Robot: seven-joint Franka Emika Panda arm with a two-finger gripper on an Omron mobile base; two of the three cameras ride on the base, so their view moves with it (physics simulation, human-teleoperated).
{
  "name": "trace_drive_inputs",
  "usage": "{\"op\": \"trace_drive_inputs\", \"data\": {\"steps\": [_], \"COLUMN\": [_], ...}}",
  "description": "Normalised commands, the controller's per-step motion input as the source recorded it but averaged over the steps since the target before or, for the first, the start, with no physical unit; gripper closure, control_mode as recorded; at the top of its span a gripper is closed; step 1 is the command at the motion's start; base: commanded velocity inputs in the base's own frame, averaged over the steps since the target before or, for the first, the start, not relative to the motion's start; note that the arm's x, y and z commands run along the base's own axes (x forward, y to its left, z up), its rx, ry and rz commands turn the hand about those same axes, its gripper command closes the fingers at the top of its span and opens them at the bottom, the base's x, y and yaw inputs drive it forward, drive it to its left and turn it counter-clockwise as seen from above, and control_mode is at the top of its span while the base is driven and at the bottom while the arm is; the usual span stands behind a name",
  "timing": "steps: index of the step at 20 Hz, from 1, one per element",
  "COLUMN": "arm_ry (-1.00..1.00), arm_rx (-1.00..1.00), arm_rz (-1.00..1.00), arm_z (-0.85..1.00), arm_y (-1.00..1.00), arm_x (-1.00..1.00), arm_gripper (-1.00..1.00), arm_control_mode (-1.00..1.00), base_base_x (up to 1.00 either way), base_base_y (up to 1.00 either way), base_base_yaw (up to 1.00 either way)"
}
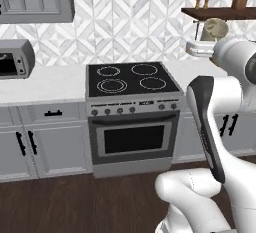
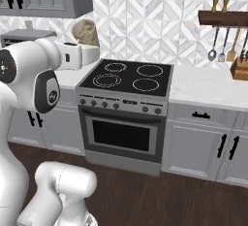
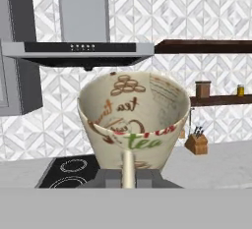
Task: Gather all objects into one cabinet and sort the glasses and bowls to opposite sides.
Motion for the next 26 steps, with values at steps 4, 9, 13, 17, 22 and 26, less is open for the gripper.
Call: {"op": "trace_drive_inputs", "data": {"steps": [4, 9, 13, 17, 22, 26], "arm_ry": [0.00, 0.00, 0.00, 0.00, 0.00, 0.00], "arm_rx": [0.00, 0.00, 0.00, 0.00, 0.00, 0.00], "arm_rz": [0.00, 0.00, 0.00, 0.00, 0.00, 0.00], "arm_z": [0.00, 0.00, 0.00, 0.00, 0.00, 0.00], "arm_y": [0.00, 0.00, 0.00, 0.00, 0.00, 0.00], "arm_x": [0.00, 0.00, 0.00, 0.00, 0.00, 0.00], "arm_gripper": [1.00, 1.00, 1.00, 1.00, 1.00, 1.00], "arm_control_mode": [1.00, 1.00, 1.00, 1.00, 1.00, 1.00], "base_base_x": [-0.22, -0.28, -0.28, -0.27, -0.27, -0.26], "base_base_y": [1.00, 1.00, 1.00, 1.00, 1.00, 1.00], "base_base_yaw": [0.00, 0.00, 0.00, 0.00, 0.00, 0.00]}}
